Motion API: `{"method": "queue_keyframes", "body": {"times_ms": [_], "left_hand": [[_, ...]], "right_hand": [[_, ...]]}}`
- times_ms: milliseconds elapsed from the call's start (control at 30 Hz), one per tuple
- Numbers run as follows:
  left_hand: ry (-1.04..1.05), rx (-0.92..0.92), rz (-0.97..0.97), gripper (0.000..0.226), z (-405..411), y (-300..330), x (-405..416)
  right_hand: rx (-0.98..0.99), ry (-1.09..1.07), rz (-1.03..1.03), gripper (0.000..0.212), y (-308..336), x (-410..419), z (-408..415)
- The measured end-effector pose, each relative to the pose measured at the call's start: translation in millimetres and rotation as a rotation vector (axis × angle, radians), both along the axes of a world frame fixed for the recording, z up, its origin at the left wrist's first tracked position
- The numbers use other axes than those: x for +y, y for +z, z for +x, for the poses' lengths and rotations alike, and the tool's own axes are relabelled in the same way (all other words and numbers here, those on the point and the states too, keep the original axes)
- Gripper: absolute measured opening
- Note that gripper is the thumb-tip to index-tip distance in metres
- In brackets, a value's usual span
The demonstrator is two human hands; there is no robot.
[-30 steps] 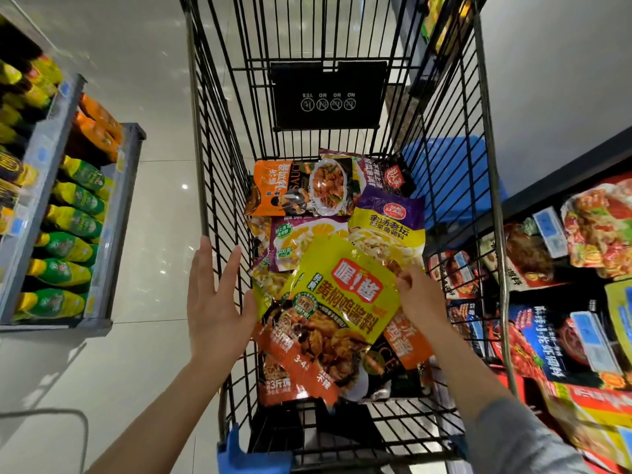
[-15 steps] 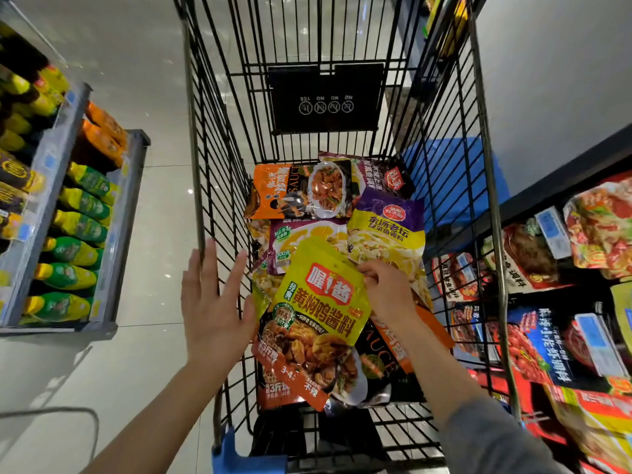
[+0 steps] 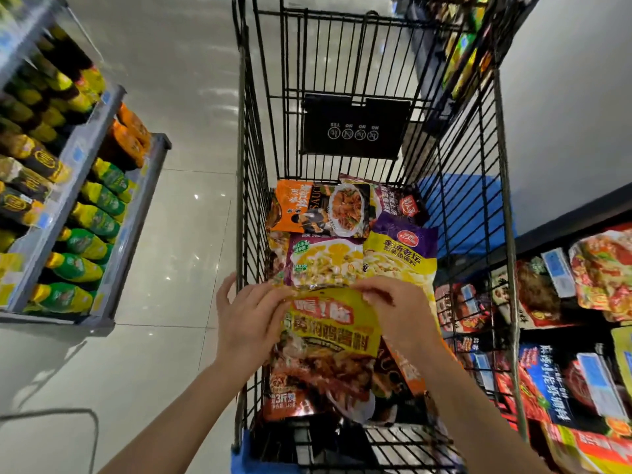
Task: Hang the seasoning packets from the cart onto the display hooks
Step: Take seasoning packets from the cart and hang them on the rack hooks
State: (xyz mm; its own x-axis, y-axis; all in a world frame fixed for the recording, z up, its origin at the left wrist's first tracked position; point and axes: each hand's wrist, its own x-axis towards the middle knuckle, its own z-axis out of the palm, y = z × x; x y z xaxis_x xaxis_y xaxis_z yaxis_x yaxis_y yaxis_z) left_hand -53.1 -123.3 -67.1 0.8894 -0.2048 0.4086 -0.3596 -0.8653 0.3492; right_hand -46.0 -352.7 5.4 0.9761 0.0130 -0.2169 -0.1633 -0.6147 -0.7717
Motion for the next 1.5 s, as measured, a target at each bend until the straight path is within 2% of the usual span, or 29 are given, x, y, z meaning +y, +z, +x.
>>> {"method": "queue_keyframes", "body": {"times_ms": [300, 400, 467, 500, 600, 633, 700, 733, 800, 867, 900, 1000, 1067, 1200, 1233, 1300, 1367, 1500], "left_hand": [[0.042, 0.032, -0.026, 0.014, -3.5, 6.7, -1.7], [0.121, 0.073, 0.003, 0.026, -5.3, 6.7, 0.2], [0.158, 0.096, 0.021, 0.026, -4.9, 4.7, 0.7], [0.167, 0.101, 0.04, 0.022, -4.9, 3.2, 0.5], [0.186, 0.106, 0.114, 0.014, -3.4, 1.0, -1.6], [0.19, 0.11, 0.135, 0.012, -2.7, 0.7, -2.2], [0.197, 0.128, 0.189, 0.009, -2.7, 0.9, -2.5], [0.203, 0.143, 0.213, 0.008, -3.3, 1.7, -3.2], [0.213, 0.166, 0.234, 0.012, -3.3, 3.8, -5.3], [0.209, 0.183, 0.228, 0.019, -4.1, 6.6, -6.0], [0.204, 0.187, 0.22, 0.018, -4.2, 8.4, -5.8], [0.2, 0.201, 0.202, 0.005, -3.6, 10.5, -7.7], [0.196, 0.216, 0.21, 0.007, -3.6, 11.2, -8.2], [0.183, 0.227, 0.209, 0.01, -4.2, 13.1, -8.3], [0.182, 0.225, 0.214, 0.012, -4.0, 12.8, -7.6], [0.182, 0.237, 0.226, 0.018, -4.2, 12.2, -7.2], [0.177, 0.232, 0.24, 0.017, -4.4, 11.9, -6.6], [0.151, 0.211, 0.242, 0.036, -4.2, 10.2, -7.1]], "right_hand": [[0.018, 0.109, -0.062, 0.027, -8.8, 2.4, 46.2], [0.129, 0.242, -0.009, 0.023, -17.3, 1.9, 72.8], [0.221, 0.268, 0.065, 0.017, -30.8, -2.4, 101.4], [0.263, 0.271, 0.074, 0.026, -42.1, -5.6, 118.3], [0.316, 0.376, -0.043, 0.076, -79.1, -11.6, 166.3], [0.323, 0.401, -0.044, 0.083, -91.5, -12.9, 179.2], [0.332, 0.373, -0.004, 0.076, -110.8, -14.4, 200.2], [0.273, 0.348, -0.05, 0.071, -122.5, -17.5, 209.1], [0.116, 0.38, -0.312, 0.075, -151.1, -30.9, 224.9], [0.137, 0.514, -0.564, 0.088, -171.9, -46.6, 227.0], [0.201, 0.565, -0.624, 0.091, -180.8, -53.0, 223.0], [0.195, 0.579, -0.637, 0.078, -195.5, -62.8, 211.7], [0.11, 0.574, -0.703, 0.063, -194.9, -60.4, 205.9], [-0.108, 0.64, -0.922, 0.02, -178.2, -54.4, 199.9], [-0.145, 0.655, -0.911, 0.016, -170.1, -53.2, 198.0], [-0.239, 0.585, -0.9, 0.023, -147.2, -51.4, 191.6], [-0.265, 0.519, -0.893, 0.009, -120.4, -52.0, 180.3], [-0.393, 0.121, -0.765, 0.022, -57.2, -76.7, 133.7]]}}
